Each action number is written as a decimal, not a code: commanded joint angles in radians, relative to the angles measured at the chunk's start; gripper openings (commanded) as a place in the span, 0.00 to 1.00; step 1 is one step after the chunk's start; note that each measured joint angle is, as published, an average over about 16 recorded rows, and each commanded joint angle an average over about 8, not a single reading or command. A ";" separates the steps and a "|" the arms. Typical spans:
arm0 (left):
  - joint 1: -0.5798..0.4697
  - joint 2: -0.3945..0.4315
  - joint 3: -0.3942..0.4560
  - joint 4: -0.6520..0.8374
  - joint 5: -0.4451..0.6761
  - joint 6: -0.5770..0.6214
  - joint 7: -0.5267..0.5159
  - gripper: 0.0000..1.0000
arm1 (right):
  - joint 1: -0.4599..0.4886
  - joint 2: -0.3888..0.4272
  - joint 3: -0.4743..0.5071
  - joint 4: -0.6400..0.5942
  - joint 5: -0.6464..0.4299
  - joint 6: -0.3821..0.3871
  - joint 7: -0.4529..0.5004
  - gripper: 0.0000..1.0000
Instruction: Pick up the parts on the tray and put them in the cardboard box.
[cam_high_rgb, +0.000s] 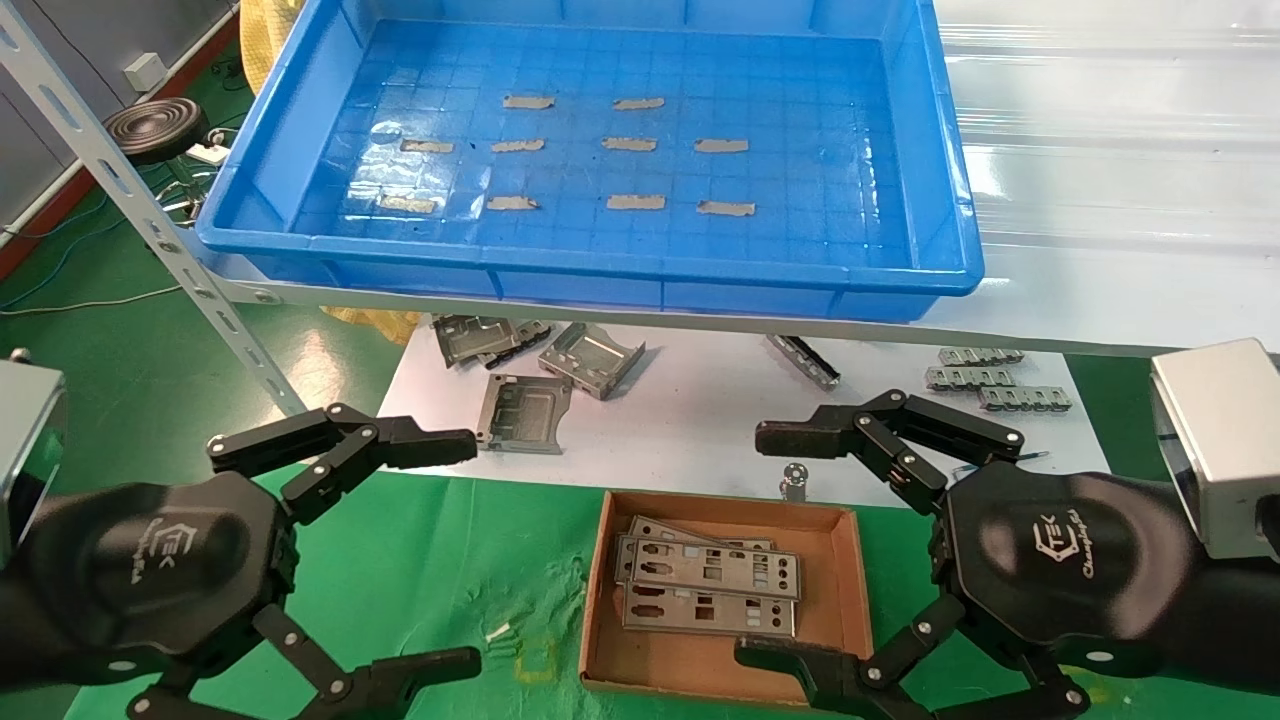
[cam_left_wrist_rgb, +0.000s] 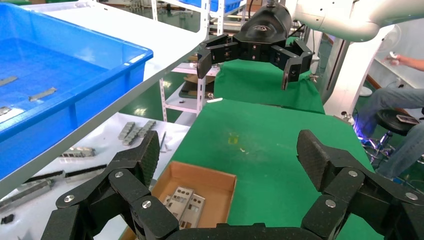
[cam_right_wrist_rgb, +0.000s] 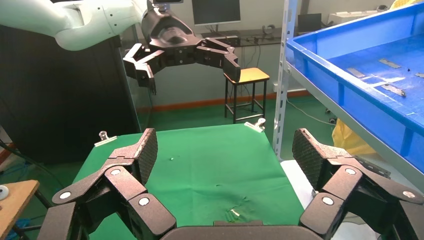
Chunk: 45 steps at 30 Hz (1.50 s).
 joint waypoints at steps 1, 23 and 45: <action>0.000 0.000 0.000 0.000 0.000 0.000 0.000 1.00 | 0.000 0.000 0.000 0.000 0.000 0.000 0.000 1.00; 0.000 0.000 0.000 0.000 0.000 0.000 0.000 1.00 | 0.000 0.000 0.000 0.000 0.000 0.000 0.000 1.00; 0.000 0.000 0.000 0.000 0.000 0.000 0.000 1.00 | 0.000 0.000 0.000 0.000 0.000 0.000 0.000 1.00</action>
